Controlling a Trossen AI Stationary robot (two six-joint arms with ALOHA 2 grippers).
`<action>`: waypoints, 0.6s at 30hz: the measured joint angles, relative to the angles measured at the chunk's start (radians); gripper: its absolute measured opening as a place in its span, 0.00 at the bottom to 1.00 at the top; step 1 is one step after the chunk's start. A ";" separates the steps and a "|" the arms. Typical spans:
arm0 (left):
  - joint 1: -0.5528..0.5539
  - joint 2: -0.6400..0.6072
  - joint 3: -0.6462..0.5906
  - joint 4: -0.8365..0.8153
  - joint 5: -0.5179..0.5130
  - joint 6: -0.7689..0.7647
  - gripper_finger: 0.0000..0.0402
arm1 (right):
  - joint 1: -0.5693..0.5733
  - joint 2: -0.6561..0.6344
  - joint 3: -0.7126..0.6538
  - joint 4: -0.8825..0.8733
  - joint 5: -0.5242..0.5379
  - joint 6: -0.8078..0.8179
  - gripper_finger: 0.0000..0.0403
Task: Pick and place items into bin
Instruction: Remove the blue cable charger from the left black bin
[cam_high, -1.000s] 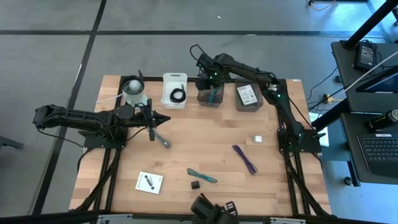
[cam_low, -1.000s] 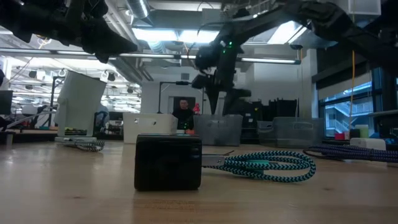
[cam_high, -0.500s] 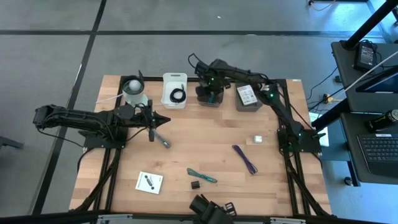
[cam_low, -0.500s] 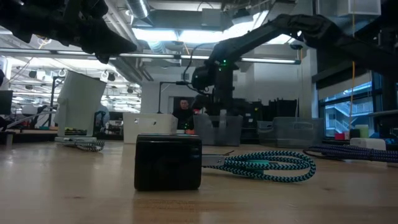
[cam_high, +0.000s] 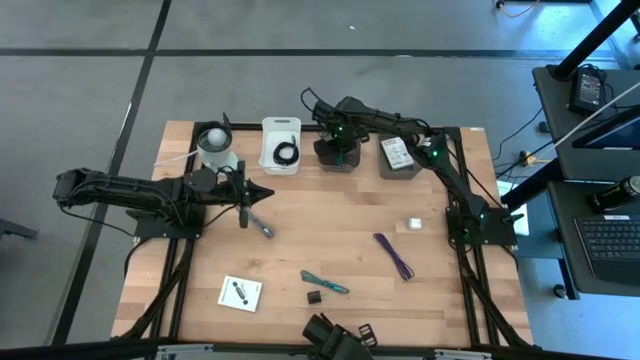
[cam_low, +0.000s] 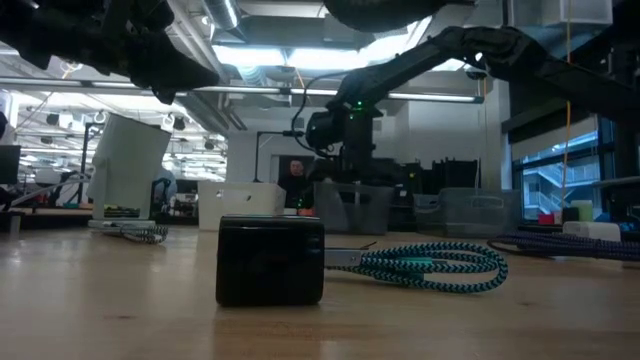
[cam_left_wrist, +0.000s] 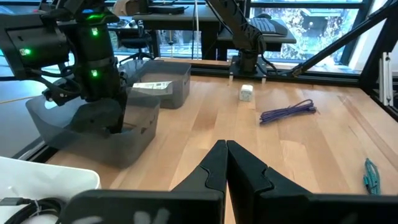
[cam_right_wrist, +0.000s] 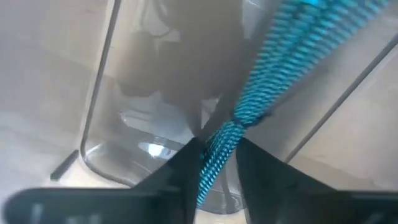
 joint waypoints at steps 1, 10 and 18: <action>0.000 0.000 0.000 0.000 0.000 0.000 0.00 | 0.000 0.000 0.000 0.004 -0.001 -0.002 0.21; 0.000 0.000 0.000 0.000 0.000 0.000 0.00 | 0.000 0.006 0.042 -0.033 -0.017 -0.028 0.07; 0.000 0.000 0.000 0.000 -0.004 0.000 0.00 | 0.006 -0.024 0.171 -0.154 -0.012 -0.074 0.02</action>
